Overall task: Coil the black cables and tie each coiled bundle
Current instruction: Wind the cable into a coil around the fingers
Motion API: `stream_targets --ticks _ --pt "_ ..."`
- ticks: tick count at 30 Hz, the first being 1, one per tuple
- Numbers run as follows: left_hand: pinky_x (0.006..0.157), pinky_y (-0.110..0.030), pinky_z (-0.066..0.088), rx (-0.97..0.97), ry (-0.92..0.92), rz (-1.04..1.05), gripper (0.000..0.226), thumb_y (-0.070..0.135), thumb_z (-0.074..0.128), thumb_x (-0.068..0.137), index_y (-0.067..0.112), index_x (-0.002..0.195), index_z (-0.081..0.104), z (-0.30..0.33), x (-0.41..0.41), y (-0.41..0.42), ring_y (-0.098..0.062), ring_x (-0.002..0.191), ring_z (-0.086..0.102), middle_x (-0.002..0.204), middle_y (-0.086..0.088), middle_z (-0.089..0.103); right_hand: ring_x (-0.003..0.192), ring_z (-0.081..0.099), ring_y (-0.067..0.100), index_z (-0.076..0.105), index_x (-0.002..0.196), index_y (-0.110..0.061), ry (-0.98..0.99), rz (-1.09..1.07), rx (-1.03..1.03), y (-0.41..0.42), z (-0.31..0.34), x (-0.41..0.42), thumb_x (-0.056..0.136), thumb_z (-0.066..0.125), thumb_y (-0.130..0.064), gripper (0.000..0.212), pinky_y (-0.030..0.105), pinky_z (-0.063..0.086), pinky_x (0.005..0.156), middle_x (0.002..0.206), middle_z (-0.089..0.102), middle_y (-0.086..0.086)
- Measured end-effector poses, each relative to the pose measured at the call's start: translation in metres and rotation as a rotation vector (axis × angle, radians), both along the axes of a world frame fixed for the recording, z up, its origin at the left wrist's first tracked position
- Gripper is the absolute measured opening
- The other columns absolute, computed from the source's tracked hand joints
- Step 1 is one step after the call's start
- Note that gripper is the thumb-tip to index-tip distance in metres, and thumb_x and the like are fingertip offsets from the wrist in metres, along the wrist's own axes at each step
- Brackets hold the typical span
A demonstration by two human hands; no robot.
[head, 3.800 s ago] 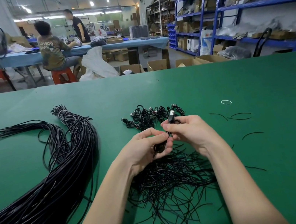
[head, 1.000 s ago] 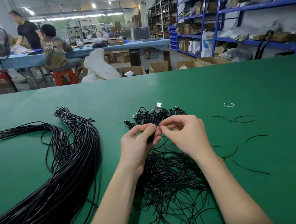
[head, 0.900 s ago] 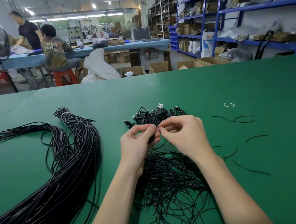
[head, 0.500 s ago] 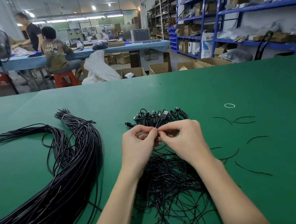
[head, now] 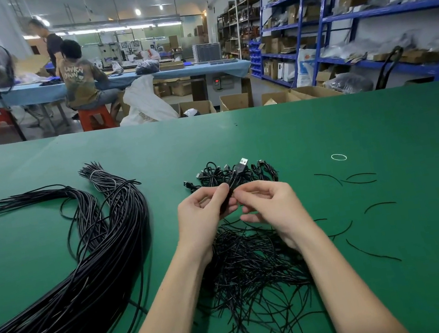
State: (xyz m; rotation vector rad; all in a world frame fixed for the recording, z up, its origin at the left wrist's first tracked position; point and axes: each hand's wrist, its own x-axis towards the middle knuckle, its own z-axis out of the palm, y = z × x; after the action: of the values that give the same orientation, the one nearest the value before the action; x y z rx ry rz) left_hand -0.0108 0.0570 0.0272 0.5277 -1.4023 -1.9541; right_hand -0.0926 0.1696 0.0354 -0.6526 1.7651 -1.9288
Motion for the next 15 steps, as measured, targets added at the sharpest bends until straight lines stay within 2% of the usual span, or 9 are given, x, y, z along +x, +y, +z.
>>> stream_targets --ticks 5,8,10,13,15 --pt "0.070 -0.023 0.058 0.100 0.054 -0.044 0.013 0.010 0.070 0.091 -0.001 0.084 0.069 0.004 0.001 0.001 -0.017 0.072 0.071 0.083 -0.017 0.075 0.064 0.067 0.007 0.076 0.093 -0.002 -0.318 0.165 -0.027 0.010 -0.001 -0.008 0.088 0.074 0.001 0.007 0.021 0.059 0.062 0.076 0.072 0.003" --pt "0.071 -0.023 0.058 0.118 0.094 -0.086 0.011 0.010 0.071 0.090 -0.001 0.086 0.070 0.008 0.002 0.001 -0.015 0.070 0.070 0.085 -0.017 0.074 0.065 0.067 0.008 0.080 0.090 -0.004 -0.483 0.207 -0.163 0.014 0.000 -0.011 0.080 0.078 -0.009 0.011 0.017 0.057 0.057 0.080 0.071 0.005" --pt "0.073 -0.024 0.059 0.129 0.104 -0.086 0.012 0.010 0.071 0.090 -0.002 0.087 0.070 0.008 0.002 0.004 -0.016 0.071 0.070 0.086 -0.019 0.073 0.066 0.067 0.008 0.083 0.086 -0.007 -0.511 0.251 -0.212 0.013 0.003 -0.009 0.075 0.079 -0.015 0.014 0.015 0.056 0.056 0.081 0.071 0.005" --pt "0.076 -0.026 0.060 0.145 0.134 -0.061 0.013 0.010 0.070 0.090 -0.002 0.085 0.069 0.009 0.001 0.004 -0.018 0.075 0.071 0.085 -0.019 0.073 0.064 0.066 0.007 0.083 0.086 -0.006 -0.523 0.284 -0.225 0.010 0.005 -0.006 0.074 0.078 -0.013 0.015 0.013 0.056 0.055 0.080 0.070 0.004" --pt "0.077 -0.026 0.059 0.129 0.140 -0.059 0.012 0.011 0.071 0.090 0.000 0.084 0.069 0.010 0.001 0.003 -0.019 0.079 0.071 0.085 -0.018 0.073 0.060 0.063 0.007 0.081 0.080 -0.006 -0.550 0.270 -0.207 0.009 0.004 -0.006 0.073 0.079 -0.012 0.010 0.014 0.056 0.052 0.077 0.067 0.004"
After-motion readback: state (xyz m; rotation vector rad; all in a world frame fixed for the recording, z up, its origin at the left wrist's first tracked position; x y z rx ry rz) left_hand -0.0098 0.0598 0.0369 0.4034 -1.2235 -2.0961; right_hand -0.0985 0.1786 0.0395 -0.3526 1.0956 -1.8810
